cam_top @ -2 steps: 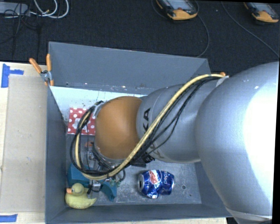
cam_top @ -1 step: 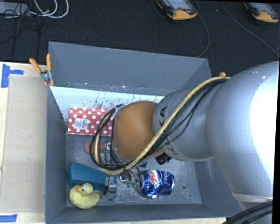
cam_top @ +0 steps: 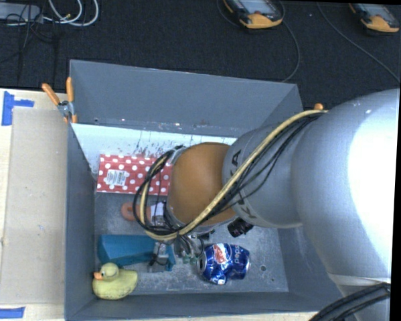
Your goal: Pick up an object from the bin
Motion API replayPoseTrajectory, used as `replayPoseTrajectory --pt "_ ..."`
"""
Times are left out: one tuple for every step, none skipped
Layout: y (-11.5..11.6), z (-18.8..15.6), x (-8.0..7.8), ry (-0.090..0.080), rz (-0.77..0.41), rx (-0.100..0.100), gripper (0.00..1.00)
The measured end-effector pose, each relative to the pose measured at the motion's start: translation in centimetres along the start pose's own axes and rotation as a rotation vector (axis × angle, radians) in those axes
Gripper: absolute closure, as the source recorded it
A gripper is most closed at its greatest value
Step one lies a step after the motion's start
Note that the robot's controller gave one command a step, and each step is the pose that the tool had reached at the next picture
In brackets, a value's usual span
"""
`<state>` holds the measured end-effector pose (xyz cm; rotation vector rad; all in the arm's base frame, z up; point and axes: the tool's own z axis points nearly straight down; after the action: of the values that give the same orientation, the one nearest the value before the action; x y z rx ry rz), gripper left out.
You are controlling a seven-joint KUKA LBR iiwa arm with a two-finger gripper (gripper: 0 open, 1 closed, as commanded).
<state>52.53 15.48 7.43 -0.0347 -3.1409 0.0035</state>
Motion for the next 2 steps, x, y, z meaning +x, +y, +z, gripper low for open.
replayPoseTrajectory --pt "1.1 0.3 -0.1 0.001 0.026 0.004 1.0" --pt "0.6 -4.2 -0.3 0.013 0.025 0.003 1.0"
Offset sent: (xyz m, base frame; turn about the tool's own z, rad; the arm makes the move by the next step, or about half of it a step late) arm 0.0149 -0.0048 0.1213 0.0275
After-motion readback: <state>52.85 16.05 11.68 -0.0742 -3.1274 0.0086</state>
